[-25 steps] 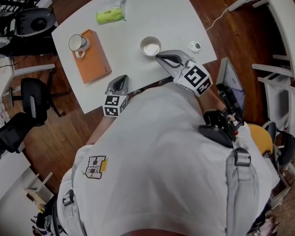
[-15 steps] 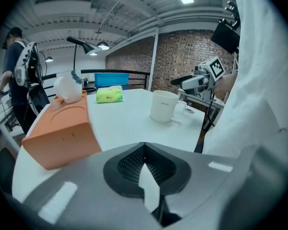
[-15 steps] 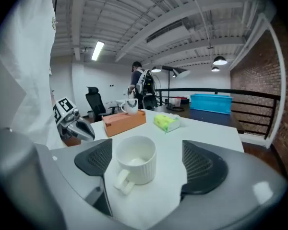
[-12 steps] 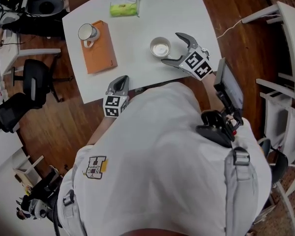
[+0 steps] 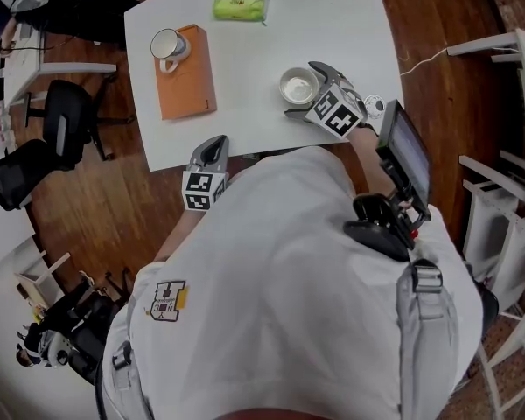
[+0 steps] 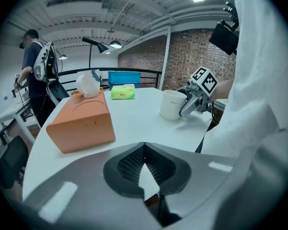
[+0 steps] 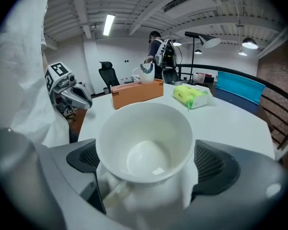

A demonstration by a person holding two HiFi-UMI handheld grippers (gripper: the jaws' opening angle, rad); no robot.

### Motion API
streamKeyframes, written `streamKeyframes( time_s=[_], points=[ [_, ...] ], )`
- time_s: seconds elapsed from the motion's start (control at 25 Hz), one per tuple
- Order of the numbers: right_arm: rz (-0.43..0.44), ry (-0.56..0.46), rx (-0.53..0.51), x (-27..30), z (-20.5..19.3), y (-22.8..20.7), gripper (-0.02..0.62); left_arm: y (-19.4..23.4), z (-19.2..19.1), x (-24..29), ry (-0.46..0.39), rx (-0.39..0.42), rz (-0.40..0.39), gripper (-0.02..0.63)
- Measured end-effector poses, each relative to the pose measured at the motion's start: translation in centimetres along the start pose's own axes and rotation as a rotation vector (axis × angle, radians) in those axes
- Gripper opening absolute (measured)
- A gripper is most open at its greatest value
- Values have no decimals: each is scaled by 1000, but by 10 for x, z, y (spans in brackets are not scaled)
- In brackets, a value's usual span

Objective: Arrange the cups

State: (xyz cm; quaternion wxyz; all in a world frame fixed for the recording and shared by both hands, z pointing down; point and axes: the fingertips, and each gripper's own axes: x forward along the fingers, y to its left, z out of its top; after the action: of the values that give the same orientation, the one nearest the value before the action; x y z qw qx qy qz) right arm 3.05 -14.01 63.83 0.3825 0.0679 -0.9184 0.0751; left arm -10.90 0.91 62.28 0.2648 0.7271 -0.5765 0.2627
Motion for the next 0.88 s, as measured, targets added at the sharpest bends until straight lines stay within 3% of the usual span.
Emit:
streamKeyframes(
  time_s=[0.28,0.88],
  points=[
    [12,13,-17,-3,2,7,506,-3,6,4,2,0,-2,0],
    [-10,2,22,-6,3,3,442,-2,8,7,2,8,-17,0]
  ],
)
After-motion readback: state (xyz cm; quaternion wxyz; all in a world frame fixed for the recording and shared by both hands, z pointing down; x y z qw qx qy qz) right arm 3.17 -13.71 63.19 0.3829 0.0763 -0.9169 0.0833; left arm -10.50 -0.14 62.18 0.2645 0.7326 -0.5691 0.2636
